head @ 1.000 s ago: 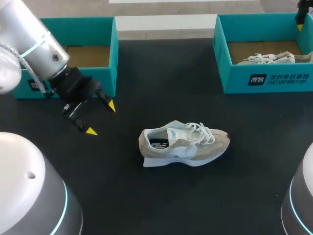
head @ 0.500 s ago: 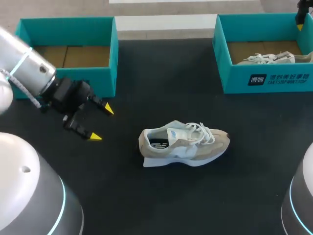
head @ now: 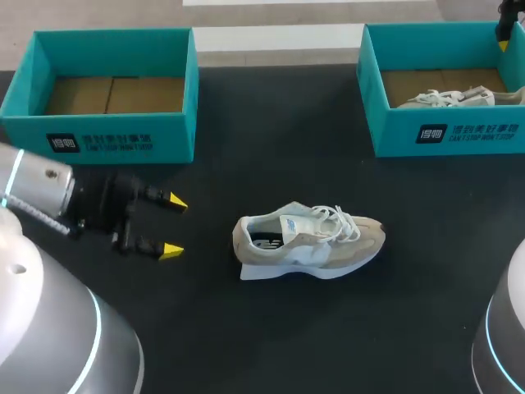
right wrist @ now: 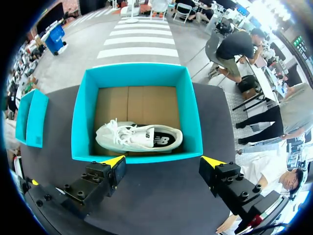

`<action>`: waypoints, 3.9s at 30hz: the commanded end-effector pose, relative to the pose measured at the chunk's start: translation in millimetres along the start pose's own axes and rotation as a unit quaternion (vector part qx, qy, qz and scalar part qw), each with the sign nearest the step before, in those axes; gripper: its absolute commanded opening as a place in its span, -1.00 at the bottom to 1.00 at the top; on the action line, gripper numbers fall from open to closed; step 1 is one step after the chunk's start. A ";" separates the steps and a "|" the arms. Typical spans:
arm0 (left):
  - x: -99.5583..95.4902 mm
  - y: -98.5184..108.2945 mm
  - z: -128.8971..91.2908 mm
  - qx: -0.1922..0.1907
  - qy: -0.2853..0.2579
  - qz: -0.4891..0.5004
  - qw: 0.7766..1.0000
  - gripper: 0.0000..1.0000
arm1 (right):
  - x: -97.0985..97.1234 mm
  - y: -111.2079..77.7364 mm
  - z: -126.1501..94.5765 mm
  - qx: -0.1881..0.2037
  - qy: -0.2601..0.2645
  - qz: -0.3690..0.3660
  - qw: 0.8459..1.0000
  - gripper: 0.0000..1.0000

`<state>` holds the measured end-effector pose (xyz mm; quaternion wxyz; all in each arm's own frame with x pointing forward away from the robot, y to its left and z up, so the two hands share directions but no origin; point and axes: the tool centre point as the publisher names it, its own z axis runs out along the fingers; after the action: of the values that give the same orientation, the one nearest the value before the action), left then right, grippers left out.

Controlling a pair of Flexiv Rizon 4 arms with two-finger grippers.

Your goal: Take the shoe out of the shoebox, open the shoe tongue, remove and reinsert the insole, then place the shoe into the shoebox

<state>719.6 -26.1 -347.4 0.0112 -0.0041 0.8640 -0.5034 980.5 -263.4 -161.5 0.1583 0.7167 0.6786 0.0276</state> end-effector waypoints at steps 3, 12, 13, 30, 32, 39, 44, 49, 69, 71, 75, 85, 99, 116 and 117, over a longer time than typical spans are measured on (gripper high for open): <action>5.1 12.2 11.1 0.043 -0.089 -0.015 0.995 1.00 | 0.1 -0.7 0.4 -0.001 0.000 0.000 1.000 1.00; 3.4 17.5 21.6 0.064 -0.104 -0.056 0.991 1.00 | 0.1 -0.7 0.4 -0.001 0.000 0.000 1.000 1.00; 3.4 17.5 21.6 0.064 -0.104 -0.056 0.991 1.00 | 0.1 -0.7 0.4 -0.001 0.000 0.000 1.000 1.00; 3.7 15.0 44.6 0.076 -0.070 -0.043 0.994 1.00 | 0.1 -0.7 0.4 -0.001 0.000 0.000 1.000 1.00; 3.7 12.4 55.7 0.080 -0.055 -0.029 0.995 1.00 | 0.1 -0.7 0.4 -0.001 0.000 0.000 1.000 1.00; 0.1 7.2 79.7 0.087 -0.038 -0.019 0.995 1.00 | 0.1 -0.7 0.4 -0.001 0.000 0.000 1.000 1.00; 4.6 -2.2 98.9 0.089 -0.018 -0.013 0.996 1.00 | 0.1 -0.7 0.4 -0.001 0.000 0.000 1.000 1.00; 17.3 -7.5 113.6 0.087 -0.012 -0.013 0.996 1.00 | 0.1 -0.7 0.4 -0.001 0.000 0.000 1.000 1.00; 11.4 -12.7 140.6 0.093 -0.066 -0.021 0.993 1.00 | 0.1 -0.7 0.4 -0.001 0.000 0.000 1.000 1.00; 9.8 -12.3 141.3 0.095 -0.068 -0.023 0.993 1.00 | 0.1 -0.7 0.4 -0.001 0.000 0.000 1.000 1.00; 6.4 -12.3 145.6 0.094 -0.068 -0.022 0.993 1.00 | 0.1 -0.7 0.4 -0.001 0.000 0.000 1.000 1.00; 3.1 -8.1 157.3 0.085 -0.060 -0.023 0.994 1.00 | 0.1 -0.7 0.4 -0.001 0.000 0.000 1.000 1.00; 4.1 -4.7 156.6 0.084 -0.054 -0.031 0.994 -1.00 | 0.1 -0.7 0.4 -0.001 0.000 0.000 1.000 1.00; 5.3 -5.7 155.9 0.083 -0.051 -0.032 0.995 -1.00 | 0.1 -0.7 0.4 -0.001 0.000 0.000 1.000 1.00; 5.3 -5.7 155.9 0.083 -0.051 -0.032 0.995 -1.00 | 0.1 -0.7 0.4 -0.001 0.000 0.000 1.000 1.00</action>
<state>717.7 -164.3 -419.1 0.0399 -0.0567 0.8164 -0.5733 980.5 -263.4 -161.5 0.1583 0.7167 0.6786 0.0276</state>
